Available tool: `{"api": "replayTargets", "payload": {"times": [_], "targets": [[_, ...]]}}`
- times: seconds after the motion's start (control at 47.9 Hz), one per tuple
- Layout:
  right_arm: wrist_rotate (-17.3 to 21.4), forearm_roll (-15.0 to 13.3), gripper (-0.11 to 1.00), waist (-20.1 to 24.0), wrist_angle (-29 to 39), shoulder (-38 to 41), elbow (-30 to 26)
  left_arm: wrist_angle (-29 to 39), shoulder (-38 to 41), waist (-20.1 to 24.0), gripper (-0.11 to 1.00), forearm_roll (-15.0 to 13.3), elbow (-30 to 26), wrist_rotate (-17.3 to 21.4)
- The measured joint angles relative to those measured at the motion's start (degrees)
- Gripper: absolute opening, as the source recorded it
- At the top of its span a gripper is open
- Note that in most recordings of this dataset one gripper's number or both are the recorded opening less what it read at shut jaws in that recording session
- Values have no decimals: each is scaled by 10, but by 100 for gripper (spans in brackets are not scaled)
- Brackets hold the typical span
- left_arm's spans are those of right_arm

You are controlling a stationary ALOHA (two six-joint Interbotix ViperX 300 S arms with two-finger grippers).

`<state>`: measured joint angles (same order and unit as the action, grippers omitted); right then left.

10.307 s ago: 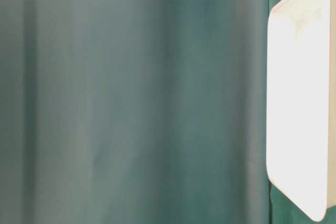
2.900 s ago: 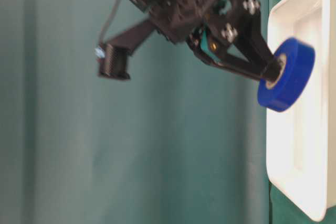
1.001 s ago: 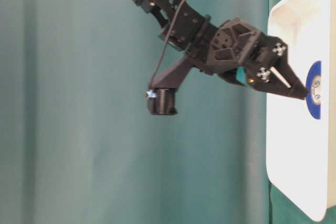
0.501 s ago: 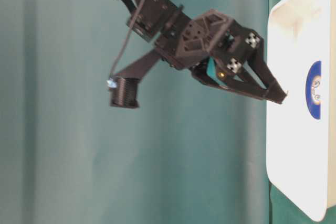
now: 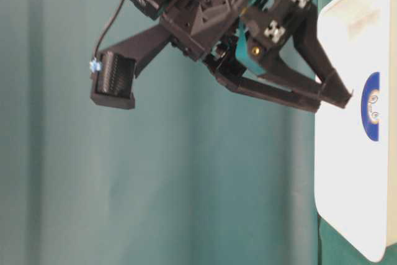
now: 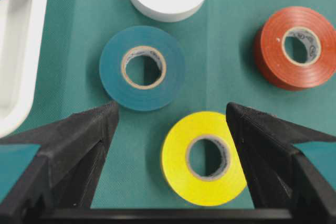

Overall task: Put the tape alternately from left to right into the white case.
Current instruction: 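Release the blue roll in the tray and move the right gripper over the white roll, then lower the left gripper onto the yellow tape roll and grasp it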

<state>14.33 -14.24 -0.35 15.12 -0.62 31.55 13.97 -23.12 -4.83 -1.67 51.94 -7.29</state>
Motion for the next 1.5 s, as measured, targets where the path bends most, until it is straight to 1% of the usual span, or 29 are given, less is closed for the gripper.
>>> {"api": "replayTargets", "payload": {"times": [0.125,0.313,0.438,0.542,0.689,0.793,0.876,1.043,1.085,1.189,1.377,1.502], "targets": [[0,0,70,6,0,-5,13,0,0,0,83,0,0,0],[19,0,70,18,-11,-23,41,0,0,1,83,0,0,0],[42,0,70,20,-44,-40,73,0,0,1,83,-1,0,0],[53,0,70,21,-83,-52,99,-4,1,0,83,0,0,0],[54,1,70,21,-133,-60,122,-8,7,0,83,0,0,0],[54,0,70,22,-142,-61,124,-9,10,-1,83,0,1,-4],[54,0,70,22,-144,-61,124,-8,12,-7,83,0,0,-18],[54,0,70,22,-145,-61,124,-7,18,-25,83,0,9,-81],[54,0,70,21,-145,-61,124,-8,18,-32,83,-1,13,-102],[54,0,70,21,-145,-61,124,-7,18,-44,83,-1,22,-133],[54,0,70,22,-146,-55,124,-10,23,-51,83,-1,32,-156],[54,0,70,22,-146,-54,124,-11,43,-51,83,-1,33,-158]]}}
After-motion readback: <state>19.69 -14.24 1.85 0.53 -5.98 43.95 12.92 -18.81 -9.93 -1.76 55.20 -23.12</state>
